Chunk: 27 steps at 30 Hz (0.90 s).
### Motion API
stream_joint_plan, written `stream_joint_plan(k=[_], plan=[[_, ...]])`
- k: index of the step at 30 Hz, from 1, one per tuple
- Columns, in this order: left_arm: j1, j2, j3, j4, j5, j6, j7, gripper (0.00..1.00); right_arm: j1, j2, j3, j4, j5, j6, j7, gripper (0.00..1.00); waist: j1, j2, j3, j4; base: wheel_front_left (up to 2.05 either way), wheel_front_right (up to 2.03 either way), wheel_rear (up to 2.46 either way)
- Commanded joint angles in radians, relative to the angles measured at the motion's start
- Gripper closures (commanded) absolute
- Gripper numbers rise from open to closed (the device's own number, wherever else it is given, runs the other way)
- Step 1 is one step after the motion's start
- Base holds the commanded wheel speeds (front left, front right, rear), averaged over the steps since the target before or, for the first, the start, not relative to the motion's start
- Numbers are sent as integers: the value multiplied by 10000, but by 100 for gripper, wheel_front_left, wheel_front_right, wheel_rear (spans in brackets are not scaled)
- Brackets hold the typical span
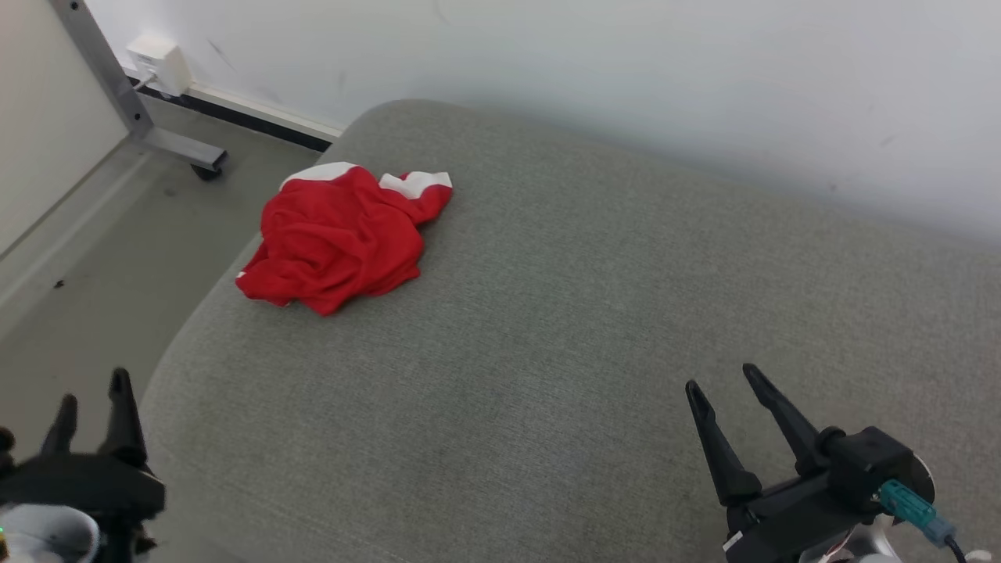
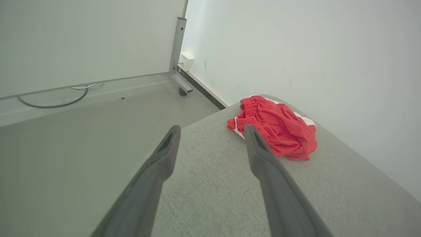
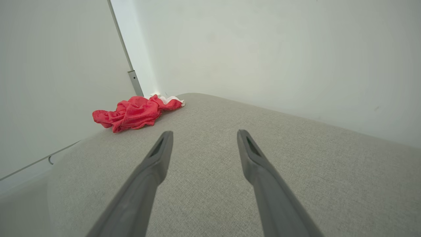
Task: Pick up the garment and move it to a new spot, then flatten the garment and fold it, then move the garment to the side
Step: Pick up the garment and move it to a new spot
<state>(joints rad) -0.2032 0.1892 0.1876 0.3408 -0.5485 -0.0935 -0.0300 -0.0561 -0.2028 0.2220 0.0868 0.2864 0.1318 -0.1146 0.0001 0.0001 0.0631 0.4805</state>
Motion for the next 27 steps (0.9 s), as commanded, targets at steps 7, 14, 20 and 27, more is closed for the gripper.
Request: stream_joint_plan(k=[7,14,20,27], plan=[[-2362,925,786,572,-1236,798,2489,0,-688,-465,-53,-1245,-289,-26,654,0,-1,-1,2945,-2641,0,0,0],[-4015,1744,1959,720,-2758,1509,4184,0,-1102,-393,53,-1974,-441,-26,666,0,-1,-1,4309,-3775,0,0,0],[-4971,2021,2494,850,-3834,2364,5861,0,-1368,-158,375,-1852,-489,-26,333,0,-1,-1,4791,-4252,0,0,0],[-4497,2415,2281,433,-3757,3426,7325,0,-1467,23,556,-1491,-353,-26,-20,0,-1,-1,4913,-4741,0,0,0]])
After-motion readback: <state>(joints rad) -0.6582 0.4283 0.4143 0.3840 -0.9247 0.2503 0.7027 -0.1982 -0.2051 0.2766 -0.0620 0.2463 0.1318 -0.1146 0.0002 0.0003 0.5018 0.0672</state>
